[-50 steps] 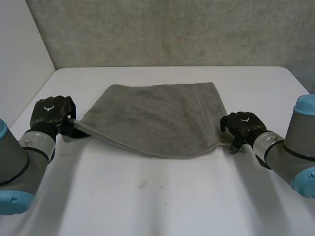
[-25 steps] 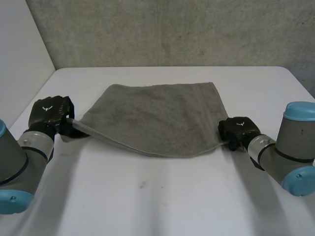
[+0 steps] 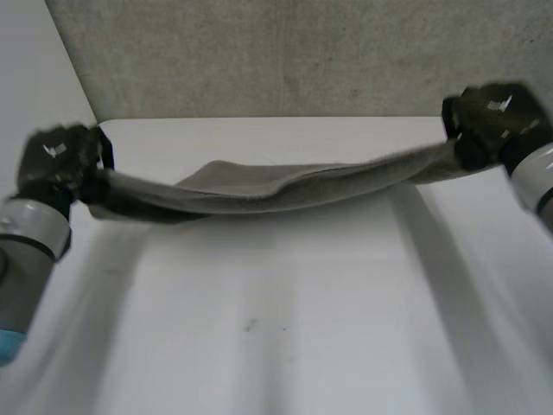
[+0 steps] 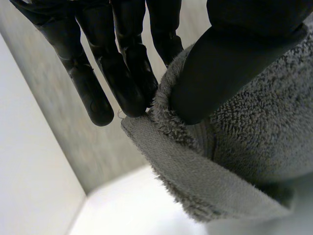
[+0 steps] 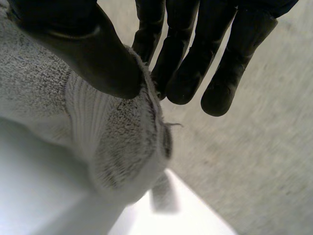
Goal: Fold the towel.
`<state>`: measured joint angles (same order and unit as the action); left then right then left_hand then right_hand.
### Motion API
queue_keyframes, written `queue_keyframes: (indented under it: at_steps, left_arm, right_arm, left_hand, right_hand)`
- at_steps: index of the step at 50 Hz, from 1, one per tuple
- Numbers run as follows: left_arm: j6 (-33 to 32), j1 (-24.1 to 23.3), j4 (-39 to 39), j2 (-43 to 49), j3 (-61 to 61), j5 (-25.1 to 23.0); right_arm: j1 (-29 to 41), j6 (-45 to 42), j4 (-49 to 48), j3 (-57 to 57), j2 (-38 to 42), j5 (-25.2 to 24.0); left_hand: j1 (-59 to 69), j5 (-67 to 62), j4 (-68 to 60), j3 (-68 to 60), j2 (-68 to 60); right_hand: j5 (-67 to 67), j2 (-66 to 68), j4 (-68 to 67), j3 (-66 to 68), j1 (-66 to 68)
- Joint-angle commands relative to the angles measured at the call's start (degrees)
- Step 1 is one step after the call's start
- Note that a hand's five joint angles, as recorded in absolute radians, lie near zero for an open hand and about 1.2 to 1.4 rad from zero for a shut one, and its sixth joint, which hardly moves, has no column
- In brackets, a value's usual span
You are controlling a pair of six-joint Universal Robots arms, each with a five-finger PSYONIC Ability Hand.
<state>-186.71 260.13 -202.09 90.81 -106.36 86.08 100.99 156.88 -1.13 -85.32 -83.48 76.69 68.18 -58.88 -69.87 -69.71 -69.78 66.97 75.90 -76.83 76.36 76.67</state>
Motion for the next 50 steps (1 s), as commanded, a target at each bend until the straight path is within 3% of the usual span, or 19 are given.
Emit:
queue_keyframes:
  at_steps: [1,7,10,15,18,20,27,30,33,38,42,48,50]
  left_arm:
    - [-0.1,0.4,12.6,-10.9,8.4,-4.6]
    - [-0.3,0.6,24.8,-10.9,18.5,-5.2]
    - [-0.3,0.6,27.1,-9.7,20.6,-5.2]
    - [-0.8,0.7,32.6,1.1,27.6,-5.0]
    - [-0.8,0.6,33.1,4.1,29.1,-4.9]
    - [-0.8,0.5,33.2,10.8,32.5,-4.7]
    - [-0.8,0.2,32.2,22.6,43.4,-5.0]
    - [0.1,-0.1,29.7,25.8,51.7,-4.5]
    - [2.0,-0.4,25.4,25.7,57.3,-4.3]
    - [9.0,-0.7,16.4,19.4,57.8,-3.0]
    - [16.5,-0.1,10.9,14.1,50.6,-2.3]
    - [18.1,0.2,5.9,12.2,37.8,-2.5]
    - [18.1,0.5,5.0,12.3,34.3,-2.6]
  right_arm:
    - [-0.4,-4.2,17.2,13.1,-8.1,-0.2]
    - [-0.4,-5.8,28.0,27.5,-7.2,0.2]
    - [-0.4,-7.2,32.3,32.4,-3.8,0.3]
    - [-0.2,-9.2,36.9,36.3,4.2,0.5]
    - [0.0,-9.7,37.3,37.3,9.0,1.2]
    - [0.2,-9.7,37.2,38.1,11.6,1.8]
    - [1.4,-9.8,30.8,48.0,23.5,6.8]
    - [3.5,-9.3,21.4,56.5,28.7,9.2]
    - [3.9,-8.7,13.6,59.3,28.2,10.6]
    - [3.6,-5.6,5.7,55.5,22.7,11.3]
    - [3.1,-1.6,3.3,48.2,16.8,10.7]
    - [3.2,-0.3,3.7,38.4,14.1,10.6]
    - [3.2,-0.5,3.2,27.1,13.4,9.3]
  left_hand:
    - [11.8,-11.1,-10.1,-10.3,-10.2]
    - [11.8,-11.1,-10.1,-10.3,-10.2]
    - [11.8,-11.1,-10.1,-10.3,-10.2]
    - [11.8,-11.1,-10.1,-10.3,-10.2]
    - [11.8,-11.1,-10.1,-10.3,-10.2]
    - [11.8,-11.1,-10.1,-10.3,-10.2]
    - [11.8,-11.1,-10.1,-10.3,-10.2]
    - [11.8,-11.1,-10.1,-10.3,-10.2]
    - [11.8,-11.1,-10.1,-10.3,-10.2]
    - [11.8,-11.1,-10.1,-10.3,-10.2]
    - [11.8,-11.1,-10.1,-10.3,-10.2]
    - [11.8,-11.1,-10.1,-10.3,-10.2]
    - [11.8,-11.1,-10.1,-10.3,-10.2]
  right_hand:
    - [3.0,4.1,-3.2,3.6,3.3]
    - [3.0,4.1,-3.2,3.6,3.3]
    - [3.0,4.1,-3.2,3.6,3.3]
    - [3.0,4.1,-3.2,3.6,3.3]
    - [3.0,4.1,-3.2,3.6,3.3]
    - [3.0,4.1,-3.2,3.6,3.3]
    - [3.0,4.1,-3.2,3.6,3.3]
    - [3.0,4.1,-3.2,3.6,3.3]
    - [3.0,4.1,-3.2,3.6,3.3]
    - [3.0,4.1,-3.2,3.6,3.3]
    - [3.0,4.1,-3.2,3.6,3.3]
    - [3.0,4.1,-3.2,3.6,3.3]
    - [3.0,4.1,-3.2,3.6,3.3]
